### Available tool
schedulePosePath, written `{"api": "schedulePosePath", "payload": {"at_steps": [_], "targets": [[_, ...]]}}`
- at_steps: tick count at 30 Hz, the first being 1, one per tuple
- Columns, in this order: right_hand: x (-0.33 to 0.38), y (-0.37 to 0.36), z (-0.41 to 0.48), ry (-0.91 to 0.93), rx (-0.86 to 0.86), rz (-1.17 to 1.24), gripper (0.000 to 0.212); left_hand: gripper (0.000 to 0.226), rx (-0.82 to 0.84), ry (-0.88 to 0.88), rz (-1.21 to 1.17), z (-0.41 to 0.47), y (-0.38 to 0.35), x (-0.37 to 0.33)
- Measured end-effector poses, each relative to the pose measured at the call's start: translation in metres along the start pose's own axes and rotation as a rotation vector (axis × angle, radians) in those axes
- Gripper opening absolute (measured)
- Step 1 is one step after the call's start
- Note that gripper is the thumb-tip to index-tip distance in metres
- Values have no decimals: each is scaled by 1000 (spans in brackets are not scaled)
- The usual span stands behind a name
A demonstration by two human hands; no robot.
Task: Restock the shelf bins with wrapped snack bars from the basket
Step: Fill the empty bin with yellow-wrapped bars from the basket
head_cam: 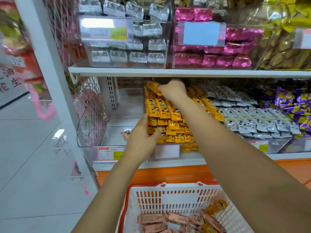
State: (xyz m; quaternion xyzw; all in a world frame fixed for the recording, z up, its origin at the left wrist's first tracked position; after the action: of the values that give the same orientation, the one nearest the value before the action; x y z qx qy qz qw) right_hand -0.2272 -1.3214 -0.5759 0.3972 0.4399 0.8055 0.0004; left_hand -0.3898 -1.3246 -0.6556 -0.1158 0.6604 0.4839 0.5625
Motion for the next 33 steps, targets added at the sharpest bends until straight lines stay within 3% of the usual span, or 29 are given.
{"api": "schedulePosePath", "payload": {"at_steps": [4, 8, 12, 15, 17, 20, 22, 24, 28, 31, 33], "targets": [[13, -21, 19, 40, -25, -103, 36, 49, 48, -16, -21, 2, 3, 6], [13, -35, 26, 27, -40, -79, 30, 51, 84, -28, -32, 4, 5, 12], [16, -36, 22, 7, 10, -74, 42, 61, 141, -36, -50, 7, 5, 23], [21, -21, -1, 98, -40, -115, 41, 62, 164, -42, -62, 0, 8, 27], [21, -4, -30, 211, -112, -124, 27, 57, 121, -40, -71, -9, 9, 28], [12, 16, -92, 330, -109, -105, 40, 28, -87, -130, -40, -34, 11, 32], [-10, 17, -134, 343, 11, -79, 47, 12, -114, -243, 83, -56, 4, 38], [-46, 8, -171, 295, 136, -98, 50, 26, 14, -253, 247, -77, -12, 53], [-156, -38, -236, 14, 514, -242, 45, 24, 347, -164, 647, -108, -46, 104], [-254, -91, -290, -216, 814, -322, 19, 28, 591, -39, 860, -128, -61, 141], [-304, -120, -326, -296, 921, -289, 26, 38, 701, 66, 997, -138, -66, 165]]}}
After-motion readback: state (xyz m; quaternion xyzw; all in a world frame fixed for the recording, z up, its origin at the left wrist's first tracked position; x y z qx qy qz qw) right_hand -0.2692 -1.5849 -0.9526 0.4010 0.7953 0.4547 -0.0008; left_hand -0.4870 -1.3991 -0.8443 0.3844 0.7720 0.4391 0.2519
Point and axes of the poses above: each hand's wrist, its own z-axis towards the middle knuckle, its own y-axis out of the back of the hand, x = y × z, the point moved 3 cm from there along z, towards the middle knuckle, and after that the axes turned 13 degrees about y, right-handed, at the moved point
